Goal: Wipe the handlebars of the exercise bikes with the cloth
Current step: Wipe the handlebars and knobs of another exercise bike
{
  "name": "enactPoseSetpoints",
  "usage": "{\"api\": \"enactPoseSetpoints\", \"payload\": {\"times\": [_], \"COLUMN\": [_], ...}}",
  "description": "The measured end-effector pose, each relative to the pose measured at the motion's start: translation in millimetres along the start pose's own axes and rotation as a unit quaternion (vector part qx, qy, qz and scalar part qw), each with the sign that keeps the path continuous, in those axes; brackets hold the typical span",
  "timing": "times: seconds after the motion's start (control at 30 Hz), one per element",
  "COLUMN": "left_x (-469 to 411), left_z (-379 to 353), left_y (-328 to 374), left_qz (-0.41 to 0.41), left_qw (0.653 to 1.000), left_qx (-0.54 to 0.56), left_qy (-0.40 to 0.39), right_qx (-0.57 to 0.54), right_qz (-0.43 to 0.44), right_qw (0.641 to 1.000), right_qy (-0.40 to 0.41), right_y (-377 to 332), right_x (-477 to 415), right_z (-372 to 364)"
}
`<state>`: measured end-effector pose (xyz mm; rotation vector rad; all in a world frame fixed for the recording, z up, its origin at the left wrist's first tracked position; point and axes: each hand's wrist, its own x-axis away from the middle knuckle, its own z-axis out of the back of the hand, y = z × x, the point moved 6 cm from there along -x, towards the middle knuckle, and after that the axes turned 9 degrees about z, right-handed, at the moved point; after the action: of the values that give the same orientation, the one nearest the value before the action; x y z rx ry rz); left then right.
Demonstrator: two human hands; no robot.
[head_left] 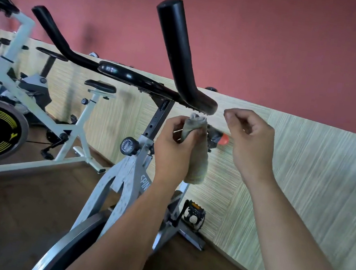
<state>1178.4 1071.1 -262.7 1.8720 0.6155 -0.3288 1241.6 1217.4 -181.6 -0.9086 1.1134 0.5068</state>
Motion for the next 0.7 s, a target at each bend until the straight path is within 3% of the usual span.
{"api": "enactPoseSetpoints", "payload": {"times": [0.17,0.3,0.4,0.53,0.7], "left_x": [-12.3,-29.4,-45.6,-58.2,-65.0], "left_z": [11.5,4.7,-5.4,-17.1,-37.9], "left_y": [-27.9,-57.4,-67.8,-56.8,-33.5], "left_qz": [0.119,0.284,0.350,0.384,0.359], "left_qw": [0.987,0.927,0.890,0.862,0.849], "left_qx": [0.103,0.244,0.290,0.327,0.386], "left_qy": [0.023,0.032,0.024,0.052,0.026], "right_qx": [0.015,0.046,0.066,0.077,0.087], "right_qz": [-0.006,0.037,0.056,0.054,0.052], "right_qw": [1.000,0.998,0.996,0.995,0.994], "right_qy": [-0.025,-0.015,-0.034,-0.045,-0.046], "right_y": [12.5,-2.4,-11.9,-13.0,-9.6], "right_x": [25.4,3.0,-9.4,-17.1,-21.1], "right_z": [-13.1,-17.2,-21.9,-21.2,-20.4]}}
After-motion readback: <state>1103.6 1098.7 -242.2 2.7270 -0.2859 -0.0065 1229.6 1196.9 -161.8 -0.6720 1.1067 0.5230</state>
